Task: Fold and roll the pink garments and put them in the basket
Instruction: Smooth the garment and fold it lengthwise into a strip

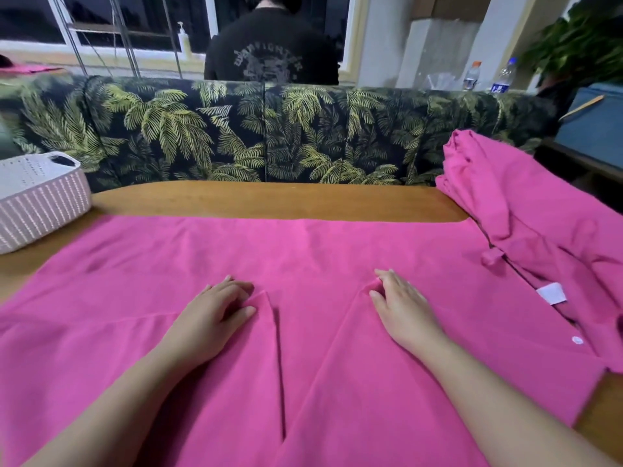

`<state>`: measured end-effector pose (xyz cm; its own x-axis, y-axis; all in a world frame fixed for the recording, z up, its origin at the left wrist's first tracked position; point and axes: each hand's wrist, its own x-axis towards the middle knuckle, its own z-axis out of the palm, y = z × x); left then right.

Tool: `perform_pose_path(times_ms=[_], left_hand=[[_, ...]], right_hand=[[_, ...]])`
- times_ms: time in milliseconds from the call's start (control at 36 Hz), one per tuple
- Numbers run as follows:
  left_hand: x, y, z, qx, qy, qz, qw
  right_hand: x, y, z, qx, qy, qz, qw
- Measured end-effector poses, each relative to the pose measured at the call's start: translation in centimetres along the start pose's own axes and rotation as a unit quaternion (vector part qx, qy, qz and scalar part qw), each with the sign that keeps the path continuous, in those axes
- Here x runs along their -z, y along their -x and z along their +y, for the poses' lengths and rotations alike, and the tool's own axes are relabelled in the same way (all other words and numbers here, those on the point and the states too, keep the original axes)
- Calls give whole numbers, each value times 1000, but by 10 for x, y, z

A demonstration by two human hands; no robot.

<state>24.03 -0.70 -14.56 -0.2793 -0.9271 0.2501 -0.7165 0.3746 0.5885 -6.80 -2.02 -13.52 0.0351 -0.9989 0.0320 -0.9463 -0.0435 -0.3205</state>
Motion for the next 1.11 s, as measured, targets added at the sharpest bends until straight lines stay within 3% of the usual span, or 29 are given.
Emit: perform_pose_path(times_ms=[83, 222, 361, 472, 611, 750, 917, 1111], left_hand=[[6, 0, 10, 33, 62, 50, 996], [39, -26, 40, 0, 54, 155, 986], [65, -91, 53, 24, 12, 241, 970], [58, -136, 25, 127, -51, 231, 963], [21, -144, -26, 196, -95, 154, 964], [-2, -135, -47, 181, -140, 139, 964], [-5, -136, -54, 168, -171, 131, 962], [-7, -138, -60, 167, -171, 139, 961]], right_hand=[[2, 0, -1, 1, 2, -5, 1000], [4, 0, -2, 2, 11, -5, 1000], [2, 0, -1, 9, 21, 6, 1000], [1, 0, -1, 10, 20, 18, 1000], [1, 1, 0, 16, 20, 21, 999], [7, -3, 4, -14, -114, 81, 990], [56, -48, 13, -56, -147, 220, 963], [58, -119, 58, -167, -74, 186, 965]])
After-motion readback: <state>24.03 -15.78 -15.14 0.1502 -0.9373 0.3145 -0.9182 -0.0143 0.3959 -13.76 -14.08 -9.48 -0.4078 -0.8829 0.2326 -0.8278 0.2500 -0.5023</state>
